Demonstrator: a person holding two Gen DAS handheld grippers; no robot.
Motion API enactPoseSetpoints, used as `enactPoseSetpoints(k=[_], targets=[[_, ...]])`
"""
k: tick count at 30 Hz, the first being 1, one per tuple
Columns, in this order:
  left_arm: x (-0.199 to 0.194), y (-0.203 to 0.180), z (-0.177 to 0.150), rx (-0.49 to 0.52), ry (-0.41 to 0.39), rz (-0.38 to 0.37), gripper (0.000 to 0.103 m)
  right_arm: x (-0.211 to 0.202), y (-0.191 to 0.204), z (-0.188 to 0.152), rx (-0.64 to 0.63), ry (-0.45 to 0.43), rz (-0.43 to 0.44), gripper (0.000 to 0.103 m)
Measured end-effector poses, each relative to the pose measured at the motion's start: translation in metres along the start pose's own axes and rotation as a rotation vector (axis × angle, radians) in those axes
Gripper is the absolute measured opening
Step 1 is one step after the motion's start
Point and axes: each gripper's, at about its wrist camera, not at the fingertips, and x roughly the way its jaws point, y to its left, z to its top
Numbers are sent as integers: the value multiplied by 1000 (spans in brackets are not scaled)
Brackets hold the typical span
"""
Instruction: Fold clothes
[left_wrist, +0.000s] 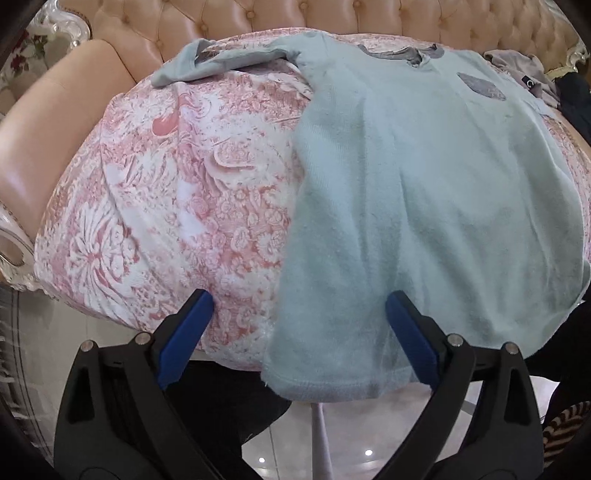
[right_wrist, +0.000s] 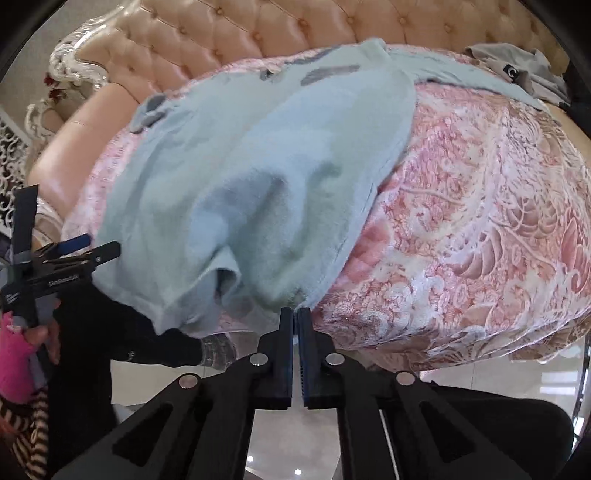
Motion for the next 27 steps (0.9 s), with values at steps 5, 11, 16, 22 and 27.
enactPoseSetpoints(k=[5, 11, 16, 22, 27], targets=[[-2, 2, 0, 18, -1, -17, 91, 8, 20, 0, -81, -10, -84, 2], [-16, 6, 7, 32, 4, -39, 25, -65, 18, 4, -146, -145, -161, 2], [-25, 21, 6, -1, 22, -83, 24, -113, -13, 14, -104, -201, -258, 2], [-32, 26, 5, 1, 61, -98, 24, -121, -28, 16, -45, -180, -245, 0], [-18, 41, -2, -93, 140, -165, 29, -69, -18, 16, -38, -24, -237, 2]])
